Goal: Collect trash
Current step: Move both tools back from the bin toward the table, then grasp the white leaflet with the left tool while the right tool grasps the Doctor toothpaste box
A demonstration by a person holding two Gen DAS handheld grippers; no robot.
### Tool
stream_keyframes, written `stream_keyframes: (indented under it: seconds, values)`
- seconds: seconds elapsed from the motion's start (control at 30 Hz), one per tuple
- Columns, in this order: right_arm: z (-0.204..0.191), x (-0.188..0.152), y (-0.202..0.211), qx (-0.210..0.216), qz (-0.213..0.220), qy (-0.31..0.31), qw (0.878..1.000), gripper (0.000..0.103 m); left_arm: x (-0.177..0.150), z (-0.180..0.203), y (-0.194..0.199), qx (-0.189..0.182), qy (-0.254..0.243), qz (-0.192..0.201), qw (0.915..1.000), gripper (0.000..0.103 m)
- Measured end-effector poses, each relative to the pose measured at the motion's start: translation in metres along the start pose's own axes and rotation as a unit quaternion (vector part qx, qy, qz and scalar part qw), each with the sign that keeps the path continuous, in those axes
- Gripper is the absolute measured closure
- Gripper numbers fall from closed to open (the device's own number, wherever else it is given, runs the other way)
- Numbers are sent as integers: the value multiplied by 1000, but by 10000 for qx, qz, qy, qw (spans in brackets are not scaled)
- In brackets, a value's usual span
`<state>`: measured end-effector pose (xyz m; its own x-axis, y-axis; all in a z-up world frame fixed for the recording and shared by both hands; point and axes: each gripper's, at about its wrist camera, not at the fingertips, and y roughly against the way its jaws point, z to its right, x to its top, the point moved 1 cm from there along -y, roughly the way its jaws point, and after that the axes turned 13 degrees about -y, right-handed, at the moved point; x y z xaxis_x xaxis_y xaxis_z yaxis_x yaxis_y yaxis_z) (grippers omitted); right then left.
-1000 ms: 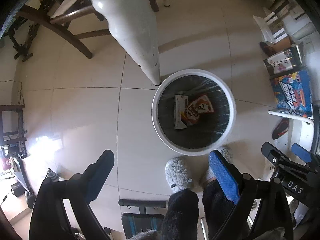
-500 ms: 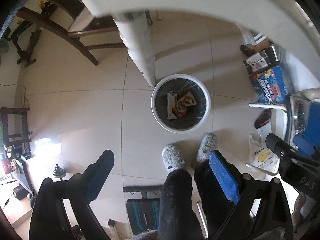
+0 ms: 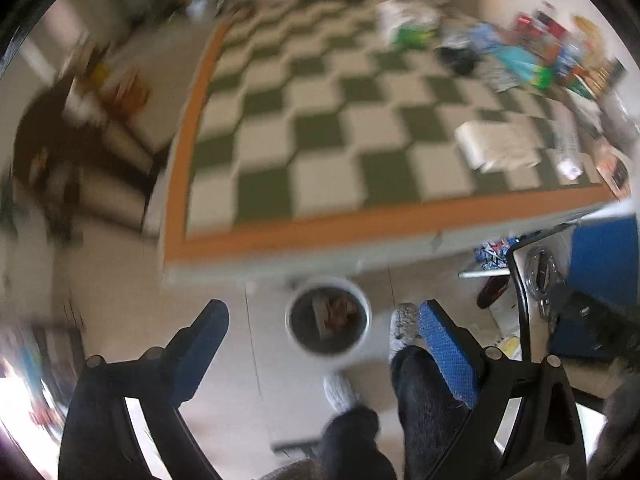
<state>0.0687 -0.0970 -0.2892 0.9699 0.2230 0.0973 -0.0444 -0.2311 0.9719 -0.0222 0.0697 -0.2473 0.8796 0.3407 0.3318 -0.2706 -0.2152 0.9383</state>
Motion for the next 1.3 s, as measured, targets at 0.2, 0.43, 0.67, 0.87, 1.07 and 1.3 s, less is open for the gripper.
stream_keyframes:
  seconds: [0.2,0.43,0.67,0.87,1.07,1.3]
  values:
    - [88,110,34,-239,419,-908,9947,0,120,82,-30,-16,-1686,103,9856,6]
    - [180,215,6,-449,155,-1558,9866,0,192,177,-119,-18,-3520,-759,9329,6]
    - [226,265,-34,-426,-260,-1862,9813,0,225,216,-181,256,-4489,-1239,8846,11]
    - [227,306,-49,-266,-342,-1848,9818,0,253,207,-187,-372,-3688,-1448,9174,27]
    - [210,359,-60,-148,-52,-1827,9830,13,275,125,-202,-479,-412,-1876,9802,25]
    - [184,399,-94,-766,-26,-1433,9867,52,277,111,-211,-738,11,-2010,9768,24]
